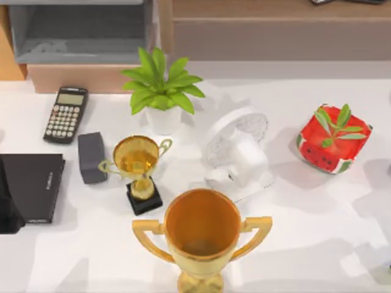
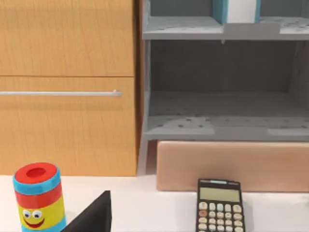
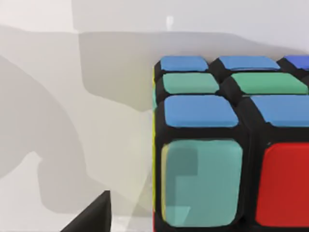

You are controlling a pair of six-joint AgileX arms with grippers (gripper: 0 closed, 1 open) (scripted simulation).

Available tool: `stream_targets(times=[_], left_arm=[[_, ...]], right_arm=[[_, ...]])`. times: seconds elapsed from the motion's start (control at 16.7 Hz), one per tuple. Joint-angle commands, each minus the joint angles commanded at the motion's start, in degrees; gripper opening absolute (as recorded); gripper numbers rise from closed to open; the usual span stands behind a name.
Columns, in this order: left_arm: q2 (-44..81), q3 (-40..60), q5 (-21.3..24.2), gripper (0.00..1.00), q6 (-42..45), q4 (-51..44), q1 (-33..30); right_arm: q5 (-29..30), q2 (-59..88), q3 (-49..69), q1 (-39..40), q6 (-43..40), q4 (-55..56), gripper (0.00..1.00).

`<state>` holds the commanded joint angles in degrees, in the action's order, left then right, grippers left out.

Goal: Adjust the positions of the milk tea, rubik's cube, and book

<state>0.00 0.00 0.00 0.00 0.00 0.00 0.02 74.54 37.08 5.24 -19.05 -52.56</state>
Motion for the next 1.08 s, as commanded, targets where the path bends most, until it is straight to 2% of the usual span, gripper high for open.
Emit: stream_targets(times=[0.12,0.9,1.08], left_arm=[[0.0,0.0,0.0,1.0,0.0,0.0,0.0],[0.0,0.0,0.0,1.0,0.0,0.0,0.0],[0.0,0.0,0.0,1.0,0.0,0.0,0.0]], right_arm=[[0.0,0.0,0.0,0.0,0.0,0.0,1.0],[0.0,0.0,0.0,0.0,0.0,0.0,0.02],[0.0,0.0,0.0,0.0,0.0,0.0,0.0]])
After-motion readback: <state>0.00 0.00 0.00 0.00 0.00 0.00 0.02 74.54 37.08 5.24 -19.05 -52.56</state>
